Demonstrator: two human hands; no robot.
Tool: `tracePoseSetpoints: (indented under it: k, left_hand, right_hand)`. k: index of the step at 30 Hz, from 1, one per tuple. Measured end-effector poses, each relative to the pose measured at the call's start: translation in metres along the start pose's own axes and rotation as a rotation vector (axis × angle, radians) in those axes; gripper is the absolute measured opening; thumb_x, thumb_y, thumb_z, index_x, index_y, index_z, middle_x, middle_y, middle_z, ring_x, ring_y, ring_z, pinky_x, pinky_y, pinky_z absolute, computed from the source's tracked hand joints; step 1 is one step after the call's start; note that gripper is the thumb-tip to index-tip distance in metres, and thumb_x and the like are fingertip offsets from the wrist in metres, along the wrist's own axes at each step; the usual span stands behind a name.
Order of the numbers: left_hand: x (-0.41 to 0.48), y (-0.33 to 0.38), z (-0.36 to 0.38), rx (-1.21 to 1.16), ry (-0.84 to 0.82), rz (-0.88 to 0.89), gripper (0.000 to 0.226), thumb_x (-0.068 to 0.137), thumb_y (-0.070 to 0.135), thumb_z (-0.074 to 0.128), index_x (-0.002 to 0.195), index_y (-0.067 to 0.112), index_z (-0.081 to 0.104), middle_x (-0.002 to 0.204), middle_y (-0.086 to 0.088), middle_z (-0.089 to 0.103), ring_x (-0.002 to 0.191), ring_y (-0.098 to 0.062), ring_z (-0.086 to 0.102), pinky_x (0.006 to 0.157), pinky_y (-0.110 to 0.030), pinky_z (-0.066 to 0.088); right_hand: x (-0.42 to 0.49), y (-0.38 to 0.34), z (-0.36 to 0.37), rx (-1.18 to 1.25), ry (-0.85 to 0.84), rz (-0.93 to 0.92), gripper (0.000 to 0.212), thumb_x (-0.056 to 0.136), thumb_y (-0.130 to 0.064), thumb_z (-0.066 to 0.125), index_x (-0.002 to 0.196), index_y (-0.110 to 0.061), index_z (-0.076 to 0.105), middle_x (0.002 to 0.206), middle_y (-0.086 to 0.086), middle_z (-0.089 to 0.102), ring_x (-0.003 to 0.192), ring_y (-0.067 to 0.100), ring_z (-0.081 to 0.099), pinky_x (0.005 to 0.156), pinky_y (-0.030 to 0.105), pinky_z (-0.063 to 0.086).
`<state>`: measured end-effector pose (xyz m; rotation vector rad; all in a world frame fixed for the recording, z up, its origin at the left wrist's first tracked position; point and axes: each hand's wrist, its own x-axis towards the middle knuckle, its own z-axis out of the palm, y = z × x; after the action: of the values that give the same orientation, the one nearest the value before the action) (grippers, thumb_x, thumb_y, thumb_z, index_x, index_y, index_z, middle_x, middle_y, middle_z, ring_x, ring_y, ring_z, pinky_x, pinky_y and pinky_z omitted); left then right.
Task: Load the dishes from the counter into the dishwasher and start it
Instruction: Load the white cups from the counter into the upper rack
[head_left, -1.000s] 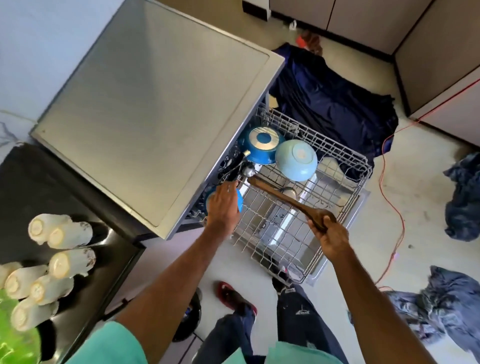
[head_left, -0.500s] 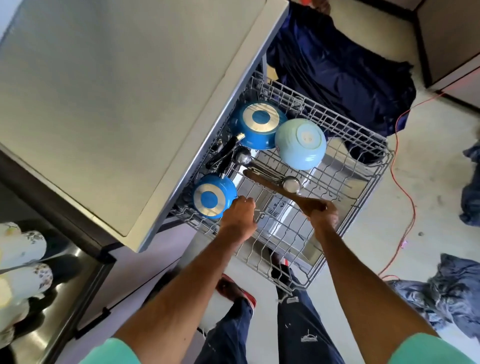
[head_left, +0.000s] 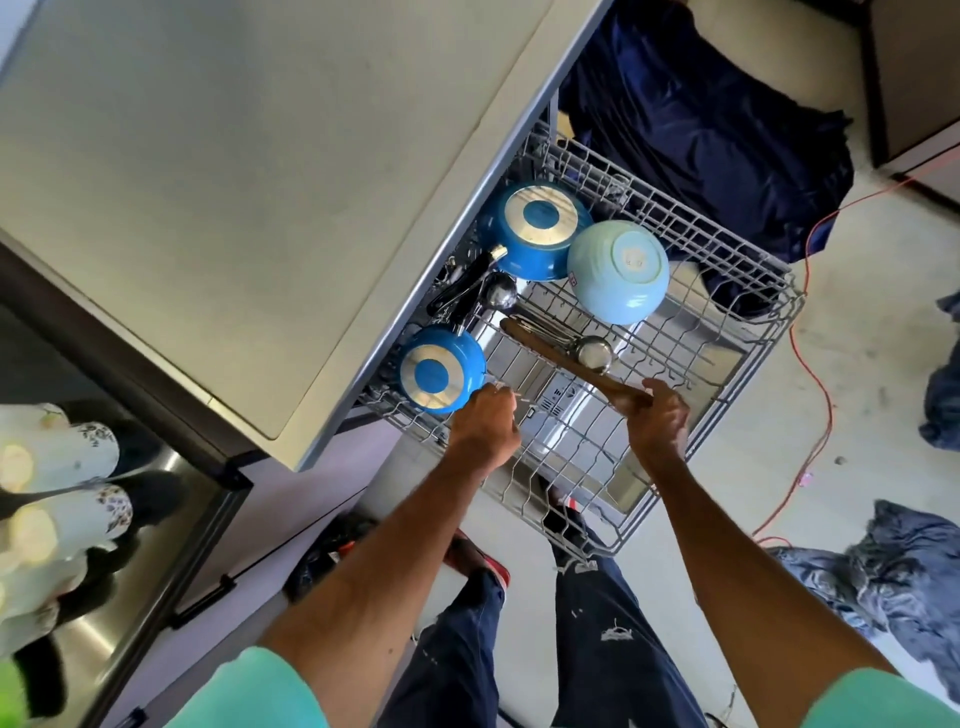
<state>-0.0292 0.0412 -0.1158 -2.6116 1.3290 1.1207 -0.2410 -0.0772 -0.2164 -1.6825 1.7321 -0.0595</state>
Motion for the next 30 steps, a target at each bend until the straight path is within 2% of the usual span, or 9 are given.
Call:
tracePoseSetpoints:
  k: [2,6,9,12,15,18,21,26,30]
  left_hand:
    - [-0.010,0.001,-0.007,-0.036,0.009,-0.008,0.026,0.091,0.010,0.065,0.117,0.008,0.064,0.112,-0.009,0.067,0.104,-0.020,0.063,0.084,-0.029,0.050]
    - [-0.046,-0.003,-0.024,-0.080,0.020,-0.030,0.027,0.089,0.011,0.068,0.116,0.009,0.065,0.112,-0.009,0.068,0.104,-0.020,0.064,0.090,-0.032,0.054]
    - [-0.080,-0.009,-0.035,-0.090,0.066,-0.043,0.023,0.089,0.013,0.067,0.112,0.013,0.067,0.110,-0.005,0.067,0.104,-0.018,0.065,0.088,-0.031,0.055]
    - [-0.121,-0.020,-0.046,-0.118,0.114,-0.075,0.020,0.093,0.016,0.058,0.111,0.019,0.066,0.111,-0.001,0.065,0.106,-0.017,0.062,0.087,-0.029,0.050]
    - [-0.165,-0.040,-0.056,-0.163,0.166,-0.115,0.029,0.092,0.013,0.045,0.110,0.022,0.066,0.115,-0.001,0.064,0.110,-0.020,0.060,0.095,-0.040,0.053]
    - [-0.206,-0.060,-0.068,-0.199,0.222,-0.151,0.031,0.093,0.009,0.046,0.114,0.017,0.068,0.117,-0.006,0.065,0.112,-0.024,0.059,0.097,-0.040,0.050]
    - [-0.247,-0.091,-0.077,-0.253,0.364,-0.186,0.030,0.091,0.008,0.049,0.112,0.018,0.069,0.121,-0.004,0.064,0.116,-0.026,0.058,0.100,-0.042,0.048]
    - [-0.306,-0.151,-0.099,-0.330,0.521,-0.205,0.026,0.090,0.013,0.051,0.107,0.024,0.068,0.118,0.003,0.065,0.112,-0.021,0.059,0.096,-0.040,0.049]
    - [-0.349,-0.200,-0.105,-0.366,0.666,-0.203,0.020,0.092,0.014,0.053,0.102,0.022,0.068,0.111,0.004,0.066,0.105,-0.016,0.061,0.090,-0.029,0.049]
  right_hand:
    - [-0.014,-0.015,-0.015,-0.038,0.020,-0.007,0.030,0.089,-0.005,0.068,0.118,-0.008,0.064,0.109,0.014,0.070,0.091,0.025,0.067,0.058,0.012,0.035]
    - [-0.056,-0.042,-0.041,-0.061,-0.001,-0.043,0.051,0.080,0.014,0.059,0.117,-0.021,0.056,0.129,0.009,0.056,0.111,0.025,0.056,0.071,0.028,0.047]
    - [-0.086,-0.056,-0.049,-0.112,-0.038,-0.198,0.056,0.078,0.015,0.052,0.118,-0.024,0.053,0.130,0.004,0.053,0.116,0.020,0.052,0.088,0.037,0.055]
    - [-0.120,-0.080,-0.051,-0.135,-0.150,-0.268,0.051,0.083,0.010,0.049,0.125,-0.017,0.051,0.137,0.007,0.049,0.127,0.021,0.047,0.105,0.037,0.046]
    - [-0.158,-0.109,-0.048,-0.106,-0.178,-0.376,0.044,0.080,0.008,0.054,0.113,-0.021,0.058,0.126,0.006,0.058,0.118,0.022,0.055,0.099,0.024,0.040]
    - [-0.191,-0.147,-0.043,-0.027,-0.230,-0.541,0.029,0.079,0.012,0.059,0.098,-0.007,0.070,0.107,0.013,0.067,0.100,0.028,0.063,0.088,0.008,0.042]
    - [-0.232,-0.195,-0.040,0.010,-0.242,-0.720,0.020,0.079,0.003,0.058,0.091,-0.006,0.072,0.096,0.009,0.069,0.091,0.030,0.066,0.087,0.034,0.055]
    - [-0.293,-0.254,-0.020,0.049,-0.200,-0.963,0.011,0.075,0.001,0.066,0.077,-0.007,0.073,0.076,0.009,0.073,0.068,0.031,0.070,0.070,0.026,0.046]
    - [-0.345,-0.289,0.001,0.047,-0.315,-0.888,0.021,0.080,-0.005,0.060,0.086,-0.013,0.078,0.084,0.006,0.077,0.080,0.028,0.072,0.077,0.027,0.049]
